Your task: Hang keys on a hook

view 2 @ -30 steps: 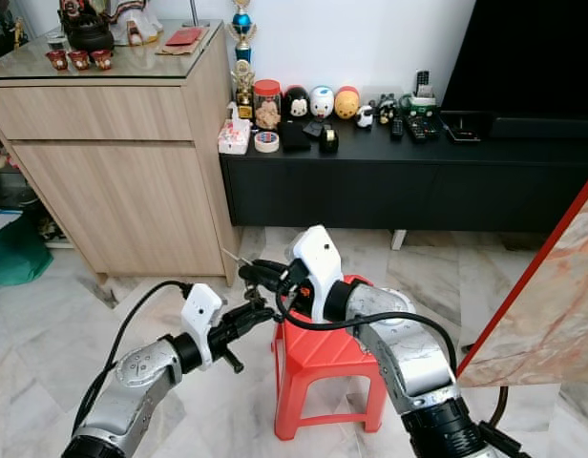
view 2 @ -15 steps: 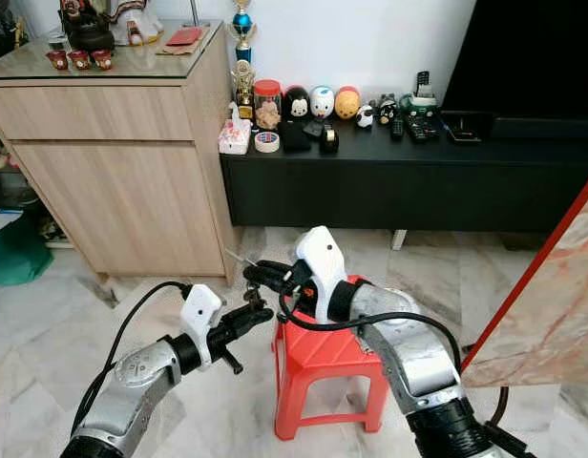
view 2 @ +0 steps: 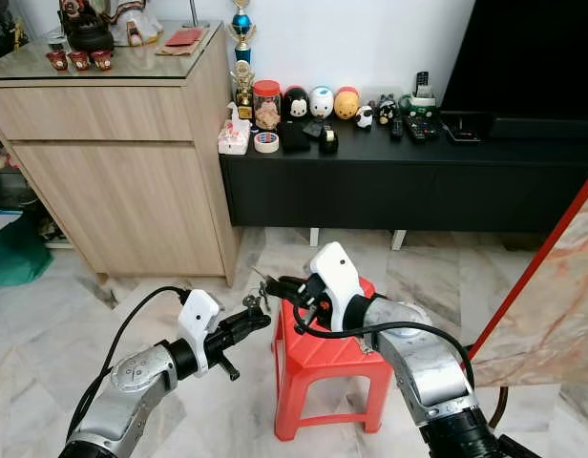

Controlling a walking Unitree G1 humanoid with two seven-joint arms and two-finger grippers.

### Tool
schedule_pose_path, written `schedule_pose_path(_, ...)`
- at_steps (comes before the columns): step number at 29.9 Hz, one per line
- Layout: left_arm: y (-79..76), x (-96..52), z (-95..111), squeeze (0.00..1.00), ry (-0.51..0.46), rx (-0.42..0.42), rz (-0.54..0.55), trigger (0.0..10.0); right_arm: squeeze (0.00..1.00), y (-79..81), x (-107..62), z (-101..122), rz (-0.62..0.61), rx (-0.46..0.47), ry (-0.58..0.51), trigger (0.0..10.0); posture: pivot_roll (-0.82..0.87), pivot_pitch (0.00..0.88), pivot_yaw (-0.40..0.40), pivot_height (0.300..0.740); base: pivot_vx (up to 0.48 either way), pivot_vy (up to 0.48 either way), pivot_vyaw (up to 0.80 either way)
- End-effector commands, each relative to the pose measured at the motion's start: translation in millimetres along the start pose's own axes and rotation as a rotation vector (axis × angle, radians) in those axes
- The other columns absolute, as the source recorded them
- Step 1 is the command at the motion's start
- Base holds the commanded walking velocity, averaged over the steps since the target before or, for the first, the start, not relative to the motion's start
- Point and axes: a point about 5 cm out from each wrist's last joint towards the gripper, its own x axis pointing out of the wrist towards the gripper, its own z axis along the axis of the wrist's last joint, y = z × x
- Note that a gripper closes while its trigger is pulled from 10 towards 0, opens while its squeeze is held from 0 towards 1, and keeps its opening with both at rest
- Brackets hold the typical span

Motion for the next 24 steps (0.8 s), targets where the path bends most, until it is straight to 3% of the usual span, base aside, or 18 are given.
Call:
schedule_pose_path(1,4.1,-6.6,-2,0.0,0.026,0.011,0.017,0.0,0.0,-12.2,-9.5,-5,-0.073,-0.001,0.025,10.0,0.02,0.0,-0.038,0.74,0.0,0.0,0.0)
schedule_pose_path(14,5.9,-16.3,-14,0.0,0.106,0.039,0.007,0.0,0.0,-25.9,-19.3,-24,-0.145,0.002,0.114,10.0,0.02,0.0,-0.033,0.74,0.0,0.0,0.0)
schedule_pose_path(24,8.3,-17.6,-13,0.0,0.101,0.038,0.036,0.0,0.0,-27.3,-21.6,-37,-0.159,0.006,0.166,10.0,0.02,0.0,-0.033,0.74,0.0,0.0,0.0)
